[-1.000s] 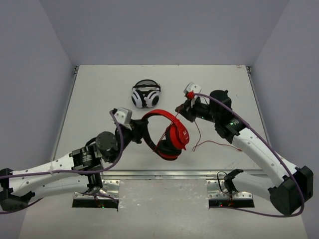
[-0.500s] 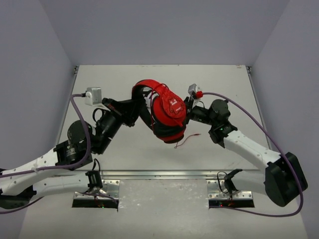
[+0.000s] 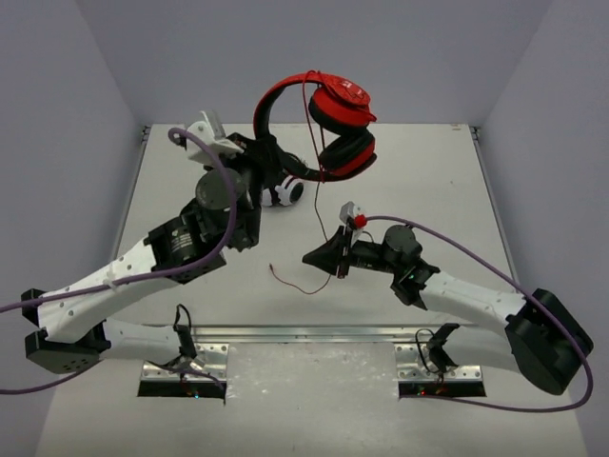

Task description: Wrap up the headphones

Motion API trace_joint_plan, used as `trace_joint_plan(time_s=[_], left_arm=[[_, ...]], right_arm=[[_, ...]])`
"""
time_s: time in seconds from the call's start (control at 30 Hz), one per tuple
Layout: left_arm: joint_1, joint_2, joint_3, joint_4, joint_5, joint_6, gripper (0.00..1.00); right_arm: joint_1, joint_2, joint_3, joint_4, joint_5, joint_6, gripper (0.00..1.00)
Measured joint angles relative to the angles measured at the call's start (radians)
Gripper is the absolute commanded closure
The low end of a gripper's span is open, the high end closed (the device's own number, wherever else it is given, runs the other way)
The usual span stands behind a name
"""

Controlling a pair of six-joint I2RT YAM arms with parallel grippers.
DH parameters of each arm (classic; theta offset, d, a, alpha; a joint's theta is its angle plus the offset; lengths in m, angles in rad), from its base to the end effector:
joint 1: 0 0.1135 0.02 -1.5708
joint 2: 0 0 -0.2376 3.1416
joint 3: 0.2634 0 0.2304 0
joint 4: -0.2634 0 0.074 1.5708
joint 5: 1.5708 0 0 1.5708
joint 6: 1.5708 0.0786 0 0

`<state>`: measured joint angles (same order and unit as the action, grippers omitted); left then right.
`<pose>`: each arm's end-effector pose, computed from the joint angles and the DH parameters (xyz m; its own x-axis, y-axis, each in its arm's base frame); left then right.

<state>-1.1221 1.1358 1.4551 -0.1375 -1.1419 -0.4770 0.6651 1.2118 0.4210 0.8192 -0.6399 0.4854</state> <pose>0.1586 -0.1647 0.4750 0.0758 -0.5975 -0.7982 0.0242 0.8014 -0.5976 0.1855 0.2052 0.2239 -0.4303 0.1381 -0.8920 -0.8637 0.2243 0.4514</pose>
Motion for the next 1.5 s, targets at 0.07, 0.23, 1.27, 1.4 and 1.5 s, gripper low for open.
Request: trace_joint_plan(time_s=[0.07,0.23,1.27,1.4,1.5], left_arm=[[0.059,0.053,0.047,-0.071,0.013,-0.025,1.00],[0.289,0.161,0.114,-0.247,0.076,-0.100,1.00],[0.148,0.143,-0.796,0.012,0.180,0.058,0.99],[0.133,-0.015,-0.946,0.124,0.269,0.098,1.00],[0.133,-0.110,-0.995,0.162,0.332,0.135,1.00]], right_arm=[[0.068,-0.047,-0.016,-0.029,0.056,-0.044,0.99],[0.215,-0.188,-0.053,-0.117,0.188,-0.144,0.99],[0.340,-0.163,0.702,-1.304,0.612,-0.826,0.99],[0.248,-0.163,0.726,-1.333,0.601,-0.851,0.99],[0.192,-0.163,0.723,-1.344,0.602,-0.858,0.99]])
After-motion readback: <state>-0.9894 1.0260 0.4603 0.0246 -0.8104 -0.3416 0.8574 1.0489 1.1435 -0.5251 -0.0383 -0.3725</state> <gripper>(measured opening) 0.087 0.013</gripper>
